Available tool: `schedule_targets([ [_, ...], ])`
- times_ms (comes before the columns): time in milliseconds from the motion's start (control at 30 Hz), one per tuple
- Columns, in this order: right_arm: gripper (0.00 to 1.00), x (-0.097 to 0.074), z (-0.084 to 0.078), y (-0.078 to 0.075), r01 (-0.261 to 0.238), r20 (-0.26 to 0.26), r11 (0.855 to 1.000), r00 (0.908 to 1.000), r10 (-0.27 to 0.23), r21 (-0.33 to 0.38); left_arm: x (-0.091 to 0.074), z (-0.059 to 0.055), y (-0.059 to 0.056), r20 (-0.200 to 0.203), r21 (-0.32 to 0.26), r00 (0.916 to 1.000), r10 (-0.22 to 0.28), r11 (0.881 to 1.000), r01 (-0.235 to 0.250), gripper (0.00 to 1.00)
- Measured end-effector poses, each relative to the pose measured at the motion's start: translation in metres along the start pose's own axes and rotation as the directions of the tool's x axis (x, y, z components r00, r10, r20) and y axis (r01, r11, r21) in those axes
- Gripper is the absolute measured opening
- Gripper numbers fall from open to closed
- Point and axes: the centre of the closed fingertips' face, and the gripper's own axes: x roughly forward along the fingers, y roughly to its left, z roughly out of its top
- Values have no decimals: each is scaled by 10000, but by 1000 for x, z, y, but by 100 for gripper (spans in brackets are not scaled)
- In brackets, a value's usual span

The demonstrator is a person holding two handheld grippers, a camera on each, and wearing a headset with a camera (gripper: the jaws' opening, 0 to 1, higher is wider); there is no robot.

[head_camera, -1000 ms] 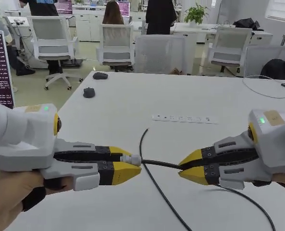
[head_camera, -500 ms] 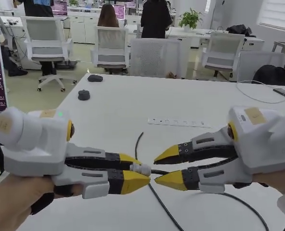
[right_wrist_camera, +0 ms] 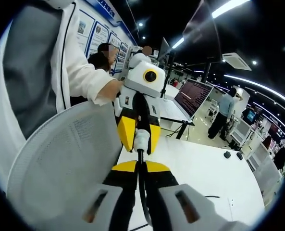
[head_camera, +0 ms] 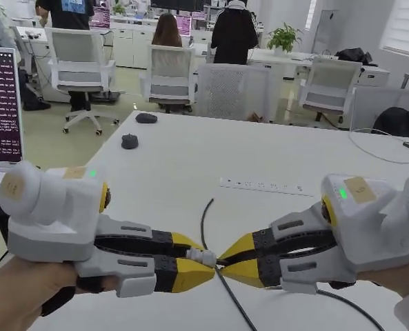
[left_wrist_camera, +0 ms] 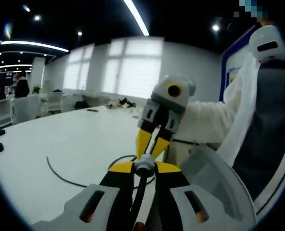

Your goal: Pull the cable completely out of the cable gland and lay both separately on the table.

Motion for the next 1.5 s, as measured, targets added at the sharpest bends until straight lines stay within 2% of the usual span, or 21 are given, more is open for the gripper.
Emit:
schedule_targets([
  [133, 3, -4, -11, -2, 114, -190, 9997, 9998, -111, 199, -8, -2, 3, 125, -216, 9998, 180, 9996, -177, 17],
  [233, 3, -9, -28, -2, 314, -616, 9988, 9977, -290, 382, -15, -4, 6, 86, -272, 9993, 376, 9989, -374, 17],
  [433, 3, -16, -45, -4, 537, -687, 9948, 9965, -479, 863, -27, -9, 11, 144, -459, 9970, 757, 9961, -750, 17],
  [567, 4, -19, -61, -8, 872, -847, 9895, 9934, -777, 1155, -37, -18, 15, -170, -344, 9931, 1162, 9926, -1167, 17],
  [700, 4, -16, -82, -16, 1245, -1151, 9809, 9875, -1078, 1492, -47, -22, 14, -155, -491, 9909, 1333, 9898, -1340, 17],
  [767, 4, -11, -98, -26, 1743, -1545, 9678, 9770, -1470, 1813, -50, -23, 15, -93, -618, 9891, 1472, 9871, -1475, 17],
  [900, 4, 6, -126, -40, 2044, -1894, 9555, 9680, -1649, 2129, -58, -22, 15, 219, -840, 9843, 1754, 9813, -1730, 17],
  [1000, 4, 21, -145, -44, 2095, -2176, 9534, 9625, -1619, 2172, -61, -25, 15, 239, -956, 9820, 1874, 9782, -1843, 17],
  [1133, 4, 43, -167, -48, 2140, -2330, 9452, 9598, -1565, 2467, -67, -29, 17, 201, -1128, 9782, 2065, 9727, -2030, 17],
  [1233, 5, 57, -184, -44, 1921, -2481, 9358, 9614, -1190, 2955, -70, -30, 18, 250, -1243, 9758, 2174, 9692, -2127, 17],
  [1367, 5, 72, -198, -34, 1592, -2757, 9382, 9585, -724, 3071, -74, -32, 20, 256, -1357, 9716, 2354, 9637, -2299, 17],
  [1500, 6, 78, -208, -28, 1505, -2945, 9363, 9542, -536, 3174, -77, -34, 25, 297, -1536, 9687, 2463, 9588, -2391, 17],
])
